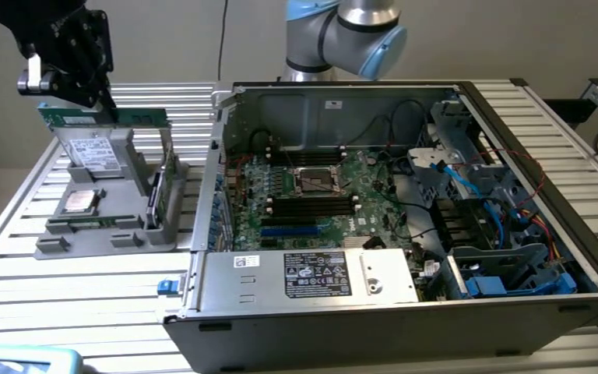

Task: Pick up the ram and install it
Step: 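Pick up the ram and move it above insertion slot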

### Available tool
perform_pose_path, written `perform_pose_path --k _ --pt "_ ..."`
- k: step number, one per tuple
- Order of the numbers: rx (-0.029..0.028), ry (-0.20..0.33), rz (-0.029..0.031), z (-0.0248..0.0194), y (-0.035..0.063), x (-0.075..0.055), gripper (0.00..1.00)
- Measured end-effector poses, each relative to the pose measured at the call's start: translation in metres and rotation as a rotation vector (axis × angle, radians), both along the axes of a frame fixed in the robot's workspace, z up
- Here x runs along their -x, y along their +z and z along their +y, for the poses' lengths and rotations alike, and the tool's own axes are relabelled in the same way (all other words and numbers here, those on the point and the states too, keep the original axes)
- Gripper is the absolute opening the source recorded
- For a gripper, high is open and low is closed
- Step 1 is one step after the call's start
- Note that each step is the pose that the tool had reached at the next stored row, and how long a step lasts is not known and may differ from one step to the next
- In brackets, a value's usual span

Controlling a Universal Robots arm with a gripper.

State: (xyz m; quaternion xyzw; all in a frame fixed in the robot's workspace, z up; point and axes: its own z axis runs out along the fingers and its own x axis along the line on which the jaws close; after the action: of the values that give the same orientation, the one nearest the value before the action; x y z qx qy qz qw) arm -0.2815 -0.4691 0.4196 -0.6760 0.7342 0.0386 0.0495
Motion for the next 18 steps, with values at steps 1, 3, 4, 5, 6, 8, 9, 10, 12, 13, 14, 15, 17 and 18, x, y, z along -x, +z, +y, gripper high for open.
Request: perform_pose_path --k 1,3,4,5,6,8,9,10,12,13,14,15,17,18 --pt "0.0010 0.000 0.0077 -0.0025 0.0002 -0.001 0.15" --pt "0.0010 0.000 0.0172 -0.0063 0.0010 -0.007 0.15" --pt "0.0010 0.000 0.0183 -0.0076 0.0009 -0.010 0.15" --pt "0.0009 0.000 0.0195 -0.0083 0.0009 -0.012 0.15" --pt "0.0009 0.000 0.0195 -0.0083 0.0009 -0.012 0.15" --pt "0.0009 0.000 0.0196 -0.0083 0.0009 -0.012 0.15" --pt "0.0009 0.000 0.0196 -0.0083 0.0009 -0.012 0.15" --pt "0.0010 0.001 0.0197 -0.0083 0.0010 -0.013 0.15" --pt "0.0012 0.008 0.0173 -0.0082 0.0011 -0.014 0.15" --pt "0.0012 0.011 0.0149 -0.0083 0.0010 -0.016 0.15" --pt "0.0010 0.014 0.0114 -0.0083 0.0009 -0.017 0.15" --pt "0.0008 0.016 0.0078 -0.0088 0.0009 -0.019 0.15" --pt "0.0004 0.016 -0.0004 -0.0107 0.0009 -0.024 0.15" --pt "0.0004 0.016 -0.0056 -0.0116 0.0010 -0.026 0.15"
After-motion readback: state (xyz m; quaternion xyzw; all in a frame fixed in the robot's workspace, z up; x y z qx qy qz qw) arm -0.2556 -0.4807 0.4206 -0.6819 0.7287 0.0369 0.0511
